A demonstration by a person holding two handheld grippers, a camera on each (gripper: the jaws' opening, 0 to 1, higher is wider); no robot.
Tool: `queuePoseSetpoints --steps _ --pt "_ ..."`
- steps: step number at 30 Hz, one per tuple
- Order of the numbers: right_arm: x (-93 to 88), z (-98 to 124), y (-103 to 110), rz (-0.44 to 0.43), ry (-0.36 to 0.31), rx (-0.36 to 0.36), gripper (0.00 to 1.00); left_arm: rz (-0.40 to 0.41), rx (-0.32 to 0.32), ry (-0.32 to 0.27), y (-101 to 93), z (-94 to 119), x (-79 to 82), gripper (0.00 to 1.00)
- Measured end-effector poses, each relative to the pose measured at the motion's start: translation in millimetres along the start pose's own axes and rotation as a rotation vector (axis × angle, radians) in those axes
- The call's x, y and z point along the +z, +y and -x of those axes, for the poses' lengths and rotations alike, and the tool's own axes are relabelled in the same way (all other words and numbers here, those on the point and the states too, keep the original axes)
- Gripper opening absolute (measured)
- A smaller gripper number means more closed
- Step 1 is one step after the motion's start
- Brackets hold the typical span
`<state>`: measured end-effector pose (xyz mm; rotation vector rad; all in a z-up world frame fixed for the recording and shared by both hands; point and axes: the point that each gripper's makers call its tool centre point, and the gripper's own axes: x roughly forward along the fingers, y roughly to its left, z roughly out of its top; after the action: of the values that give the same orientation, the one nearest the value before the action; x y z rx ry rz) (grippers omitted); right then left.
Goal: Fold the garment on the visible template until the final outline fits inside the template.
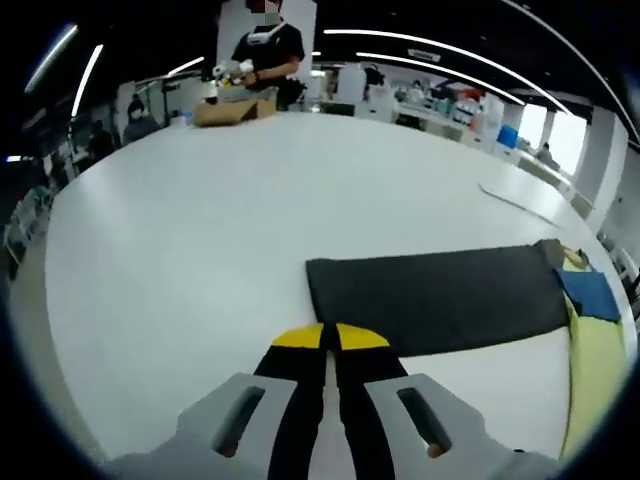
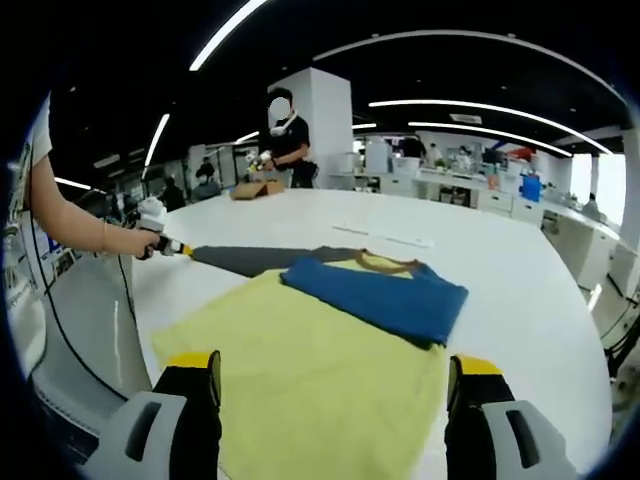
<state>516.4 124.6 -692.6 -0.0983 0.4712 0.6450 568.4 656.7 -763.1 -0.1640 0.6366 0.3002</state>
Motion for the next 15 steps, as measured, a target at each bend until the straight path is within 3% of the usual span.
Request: queuePoseSetpoints --steps 5,15 --pt "1.0 -1.2 0.1 -0.001 -0.007 0.004 0.95 0.005 0.002 -0.016 -0.4 5.3 6.8 0.0" --pt "0.2 -1.7 0.8 0.018 -0.004 0.004 0.96 -0.029 -0.045 -0.049 -20.1 15.7 19.9 0.0"
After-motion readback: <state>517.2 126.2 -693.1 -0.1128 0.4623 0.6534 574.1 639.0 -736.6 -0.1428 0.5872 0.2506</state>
